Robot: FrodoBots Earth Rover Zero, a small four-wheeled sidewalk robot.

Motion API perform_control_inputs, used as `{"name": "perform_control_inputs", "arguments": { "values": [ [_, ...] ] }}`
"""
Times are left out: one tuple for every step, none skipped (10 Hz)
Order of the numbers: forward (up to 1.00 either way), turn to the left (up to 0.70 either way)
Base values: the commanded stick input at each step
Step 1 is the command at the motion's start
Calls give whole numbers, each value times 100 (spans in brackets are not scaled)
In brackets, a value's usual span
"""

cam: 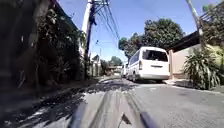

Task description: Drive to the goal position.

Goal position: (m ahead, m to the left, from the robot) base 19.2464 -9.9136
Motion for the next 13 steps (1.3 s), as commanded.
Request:
{"name": "perform_control_inputs", "arguments": {
  "values": [
    [70, 0],
    [70, 0],
    [70, 0],
    [70, 0],
    [70, 0],
    [70, 0],
    [70, 0],
    [70, 0],
    [70, 0],
    [70, 0],
    [70, 0],
    [70, 0],
    [70, 0]
  ]
}}
